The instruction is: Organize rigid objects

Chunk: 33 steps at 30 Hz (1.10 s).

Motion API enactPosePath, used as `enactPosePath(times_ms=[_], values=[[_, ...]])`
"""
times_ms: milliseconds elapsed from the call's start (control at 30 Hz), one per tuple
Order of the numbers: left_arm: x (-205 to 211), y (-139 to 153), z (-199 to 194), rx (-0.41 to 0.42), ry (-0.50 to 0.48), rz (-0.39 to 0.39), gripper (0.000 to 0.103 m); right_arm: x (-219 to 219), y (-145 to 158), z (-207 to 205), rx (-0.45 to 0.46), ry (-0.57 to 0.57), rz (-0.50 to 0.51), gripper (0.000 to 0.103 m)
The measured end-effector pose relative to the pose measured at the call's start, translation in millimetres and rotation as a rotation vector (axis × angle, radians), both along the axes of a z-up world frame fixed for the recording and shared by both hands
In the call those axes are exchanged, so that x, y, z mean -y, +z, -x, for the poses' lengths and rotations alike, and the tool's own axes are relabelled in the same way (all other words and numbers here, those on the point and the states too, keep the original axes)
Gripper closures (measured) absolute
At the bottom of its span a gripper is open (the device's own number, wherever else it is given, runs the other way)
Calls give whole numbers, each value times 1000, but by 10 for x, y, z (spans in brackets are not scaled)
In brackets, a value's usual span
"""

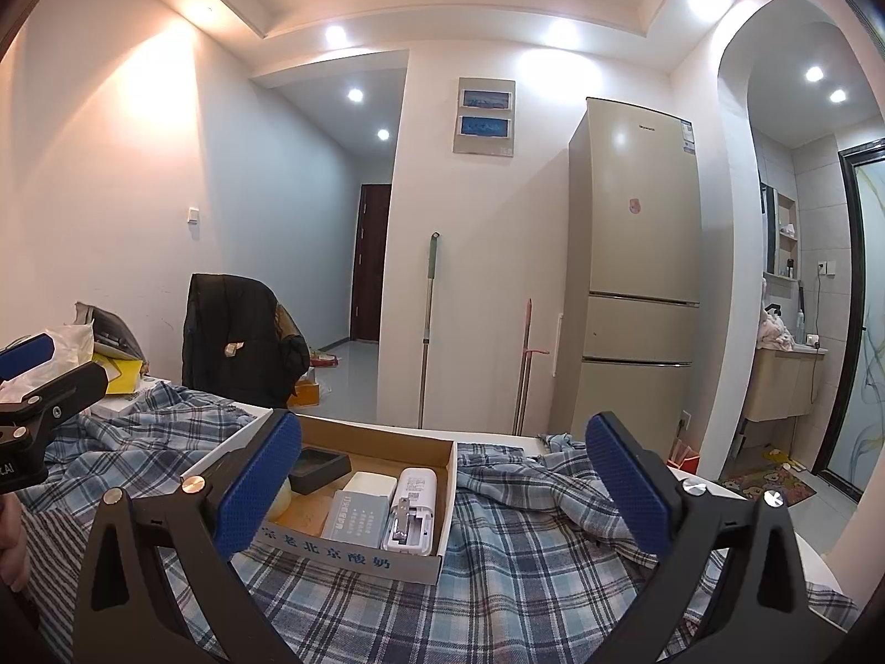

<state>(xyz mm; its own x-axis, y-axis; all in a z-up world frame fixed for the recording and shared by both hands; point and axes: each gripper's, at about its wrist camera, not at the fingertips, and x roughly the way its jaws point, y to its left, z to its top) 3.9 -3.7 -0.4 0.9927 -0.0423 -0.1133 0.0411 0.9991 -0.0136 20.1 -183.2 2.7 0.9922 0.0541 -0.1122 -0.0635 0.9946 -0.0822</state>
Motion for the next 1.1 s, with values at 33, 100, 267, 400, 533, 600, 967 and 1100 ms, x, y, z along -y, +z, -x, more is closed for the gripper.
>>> enactPosePath(times_ms=[33, 100, 267, 400, 533, 600, 967, 1100], values=[[0, 0, 0, 0, 0, 0, 0, 0, 0, 0, 0, 0, 0, 1], [0, 0, 1, 0, 0, 0, 0, -1, -1, 0, 0, 0, 0, 1], [1, 1, 0, 0, 0, -1, 0, 0, -2, 0, 1, 0, 1, 1], [1, 1, 0, 0, 0, 0, 0, 0, -3, 1, 2, 0, 1, 1], [-4, -1, -2, -4, 0, -1, 0, 0, -4, 0, 1, 0, 1, 1], [-10, -1, -2, -4, -1, -1, 0, -1, -5, 0, 1, 0, 1, 1], [-9, -1, -5, -6, -1, -2, 0, -2, -9, 0, 2, 0, 2, 1], [-36, -9, -12, -12, -1, 1, 0, 1, -11, 0, 3, -3, 1, 1]])
